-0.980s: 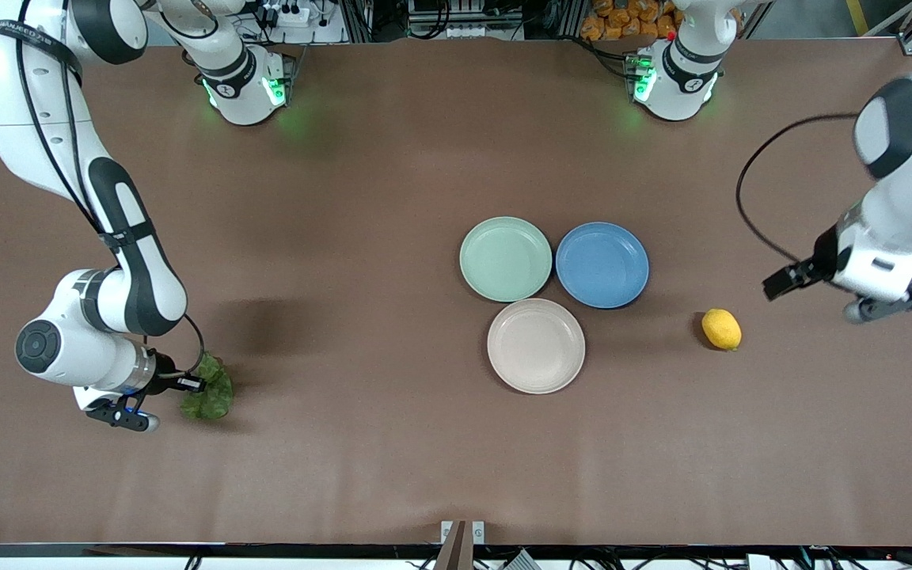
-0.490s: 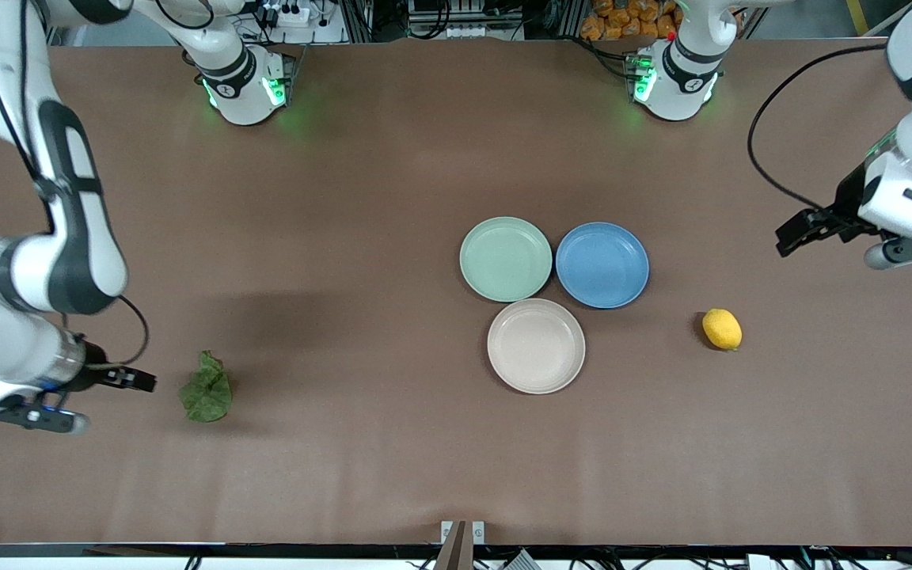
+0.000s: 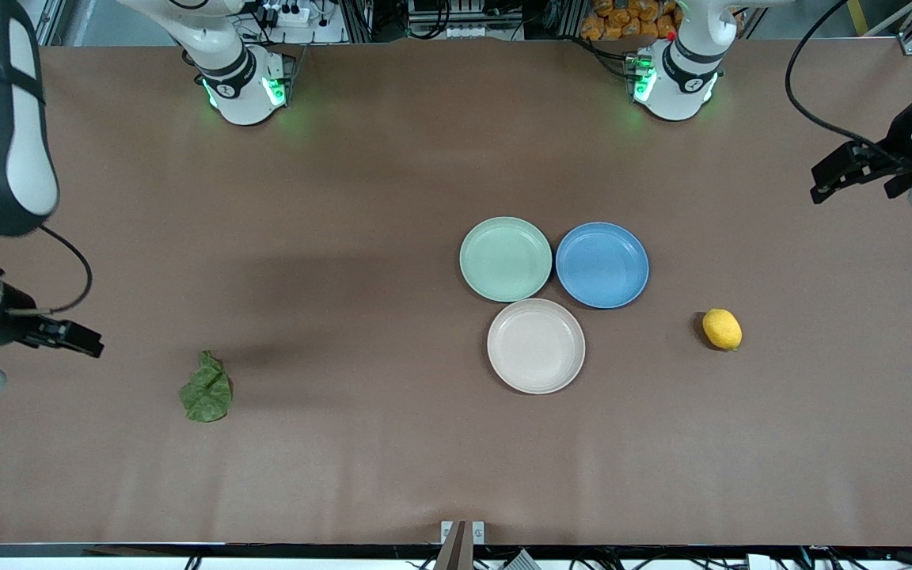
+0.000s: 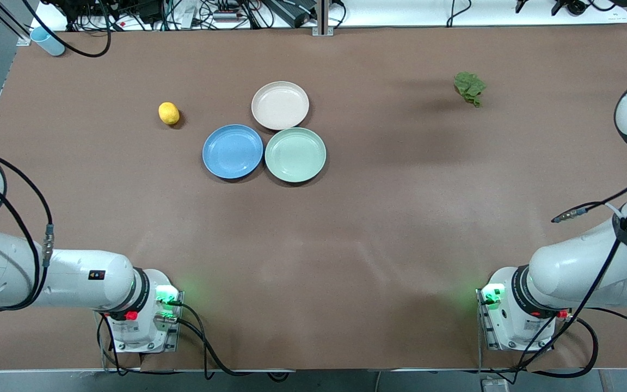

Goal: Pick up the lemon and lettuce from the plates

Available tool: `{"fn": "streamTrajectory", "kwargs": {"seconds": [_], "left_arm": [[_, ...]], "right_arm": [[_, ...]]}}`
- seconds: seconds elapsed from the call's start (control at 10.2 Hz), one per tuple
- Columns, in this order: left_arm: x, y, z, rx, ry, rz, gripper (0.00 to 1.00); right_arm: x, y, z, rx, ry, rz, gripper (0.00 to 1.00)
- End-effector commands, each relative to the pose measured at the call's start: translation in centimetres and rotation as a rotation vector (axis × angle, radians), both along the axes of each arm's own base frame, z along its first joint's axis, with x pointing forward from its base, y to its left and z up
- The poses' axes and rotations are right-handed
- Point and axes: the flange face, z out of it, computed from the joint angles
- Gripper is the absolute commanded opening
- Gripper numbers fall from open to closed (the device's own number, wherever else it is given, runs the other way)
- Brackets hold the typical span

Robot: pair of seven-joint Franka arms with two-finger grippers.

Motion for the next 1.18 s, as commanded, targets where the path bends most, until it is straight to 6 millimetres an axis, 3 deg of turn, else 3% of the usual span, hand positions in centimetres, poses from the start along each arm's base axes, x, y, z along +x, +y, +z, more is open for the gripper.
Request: {"fn": "streamTrajectory", "kwargs": {"seconds": [0.0, 0.2, 0.29, 0.69, 1.08], "left_arm": [[0.0, -1.0, 0.8, -0.025, 0.018, -0.052, 1.00], [0.0, -0.9, 0.8, -0.068, 0.021, -0.053, 1.00], [0.1, -0.8, 0.9, -0.068, 0.018, -0.053, 1.00], [-0.1, -1.3, 1.8, -0.062, -0.002, -0.063, 1.00], [-0.1, -1.0, 1.9, -0.057, -0.004, -0.098, 1.00]], "right_arm": [[-4.1, 1.9, 6.1, -0.012, 0.003, 0.075, 1.00], [-6.9, 1.8, 10.2, -0.004, -0.004, 0.182, 1.00], [-7.7, 1.8, 11.4, 0.010, -0.013, 0.178, 1.00], [-9.7, 3.7, 13.5, 0.011, 0.003, 0.206, 1.00], [-11.9, 3.9, 16.2, 0.082, -0.023, 0.198, 1.00]]}}
